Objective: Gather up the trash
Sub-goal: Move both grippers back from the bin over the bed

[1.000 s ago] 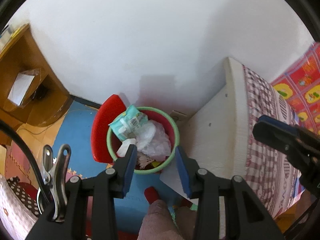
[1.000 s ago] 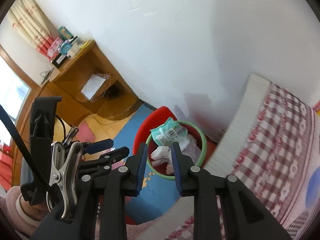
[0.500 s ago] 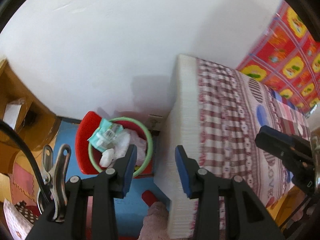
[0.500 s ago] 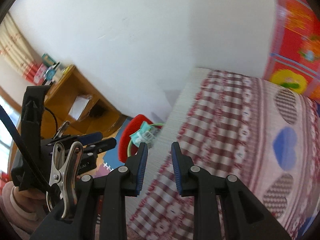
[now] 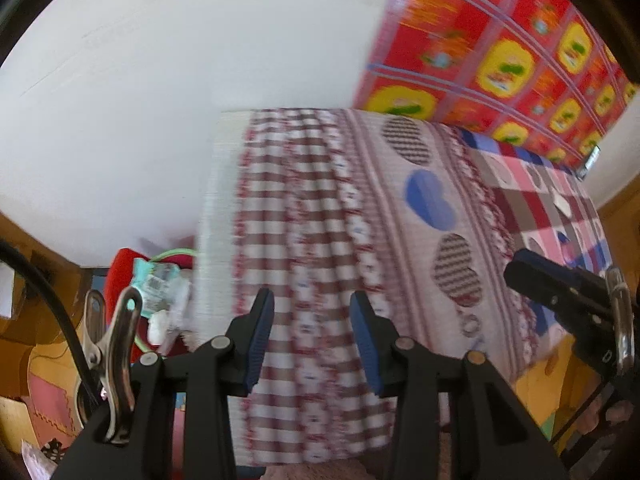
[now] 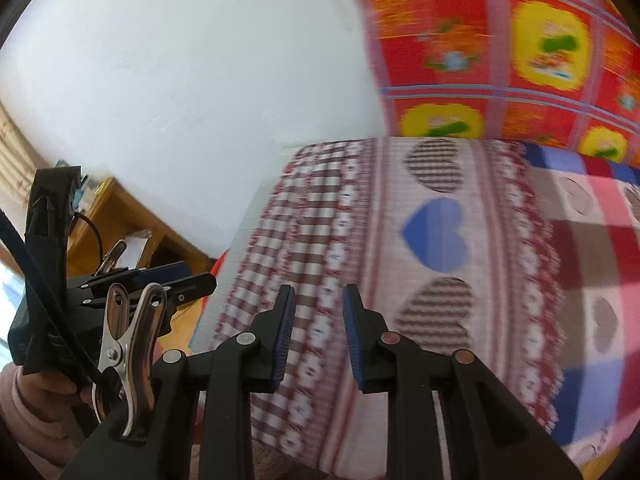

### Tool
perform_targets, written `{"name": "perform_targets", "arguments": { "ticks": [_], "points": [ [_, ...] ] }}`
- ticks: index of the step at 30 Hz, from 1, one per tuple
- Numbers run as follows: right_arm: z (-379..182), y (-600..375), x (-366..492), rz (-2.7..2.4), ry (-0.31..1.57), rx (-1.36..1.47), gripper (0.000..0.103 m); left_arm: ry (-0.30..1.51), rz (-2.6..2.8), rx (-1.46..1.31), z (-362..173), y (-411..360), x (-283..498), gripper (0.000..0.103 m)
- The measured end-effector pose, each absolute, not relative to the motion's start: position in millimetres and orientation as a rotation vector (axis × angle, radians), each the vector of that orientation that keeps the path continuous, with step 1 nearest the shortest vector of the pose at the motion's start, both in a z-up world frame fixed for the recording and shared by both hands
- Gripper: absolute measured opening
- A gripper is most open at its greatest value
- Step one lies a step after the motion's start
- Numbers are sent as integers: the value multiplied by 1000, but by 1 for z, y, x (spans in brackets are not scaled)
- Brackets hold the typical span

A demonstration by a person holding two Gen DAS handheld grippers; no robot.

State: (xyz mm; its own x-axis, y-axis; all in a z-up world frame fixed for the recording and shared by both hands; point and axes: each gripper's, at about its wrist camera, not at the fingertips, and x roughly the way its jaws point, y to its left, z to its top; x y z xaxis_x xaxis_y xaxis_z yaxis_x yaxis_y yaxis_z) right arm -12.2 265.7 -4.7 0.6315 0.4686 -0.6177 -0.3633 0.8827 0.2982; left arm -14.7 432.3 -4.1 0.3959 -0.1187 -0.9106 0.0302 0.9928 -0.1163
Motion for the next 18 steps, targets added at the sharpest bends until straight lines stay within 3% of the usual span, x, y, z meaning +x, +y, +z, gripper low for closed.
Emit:
{"name": "perform_targets", "arguments": {
  "ticks": [18],
  "points": [
    [-22, 87, -79, 281, 702, 274, 25, 1164, -238, 5, -2, 265, -35, 41]
  ]
}}
